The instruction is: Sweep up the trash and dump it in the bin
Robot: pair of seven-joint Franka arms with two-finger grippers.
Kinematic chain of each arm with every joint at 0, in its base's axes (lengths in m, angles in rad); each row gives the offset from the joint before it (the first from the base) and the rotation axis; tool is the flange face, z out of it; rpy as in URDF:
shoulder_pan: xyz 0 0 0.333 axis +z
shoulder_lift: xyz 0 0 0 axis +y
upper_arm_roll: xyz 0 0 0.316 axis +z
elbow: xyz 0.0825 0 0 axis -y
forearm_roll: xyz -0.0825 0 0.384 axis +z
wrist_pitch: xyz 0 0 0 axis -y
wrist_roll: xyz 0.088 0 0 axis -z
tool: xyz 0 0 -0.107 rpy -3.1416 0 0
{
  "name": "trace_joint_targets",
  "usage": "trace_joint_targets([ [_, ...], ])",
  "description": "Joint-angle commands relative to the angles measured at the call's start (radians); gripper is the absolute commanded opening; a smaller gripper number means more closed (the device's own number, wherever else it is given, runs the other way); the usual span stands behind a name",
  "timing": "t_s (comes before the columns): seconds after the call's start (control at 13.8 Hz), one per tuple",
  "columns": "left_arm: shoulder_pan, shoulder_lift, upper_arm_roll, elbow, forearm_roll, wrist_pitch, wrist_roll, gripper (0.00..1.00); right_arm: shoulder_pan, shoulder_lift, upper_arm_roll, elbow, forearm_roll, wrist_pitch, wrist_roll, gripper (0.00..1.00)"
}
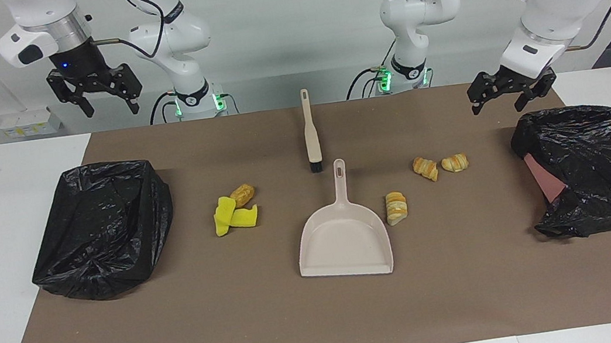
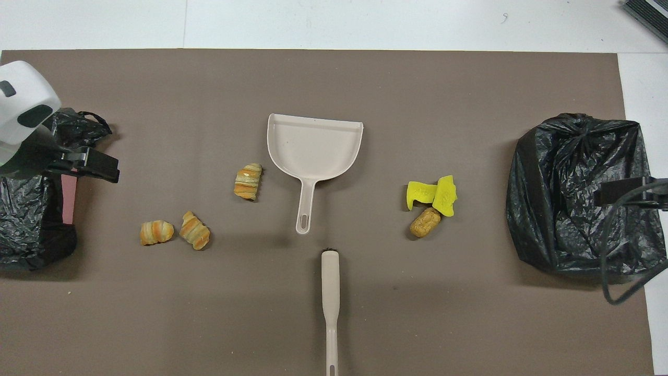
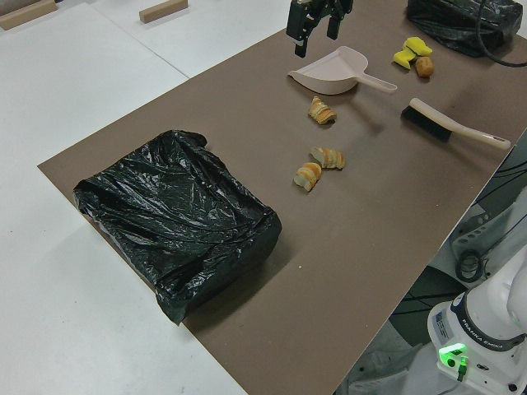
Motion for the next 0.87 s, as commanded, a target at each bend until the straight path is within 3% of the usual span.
trace_joint_targets([
  [0.0, -0.056, -0.095, 0.009, -0.161, -0.016, 0.096, 0.006, 1.00, -0.007, -0.015, 0.001, -0.010, 0.024, -0.010, -0.026, 1.00],
  [0.44, -0.196, -0.125, 0.009, -0.347, -0.060, 0.224, -0.023, 1.00, -0.004, -0.021, 0.007, -0.016, 0.024, -0.020, -0.027, 1.00],
  [0.8, -0.376, -0.162, 0.009, -0.508, -0.076, 0.336, -0.250, 1.00, -0.004, -0.024, 0.007, -0.020, 0.024, -0.020, -0.027, 1.00],
])
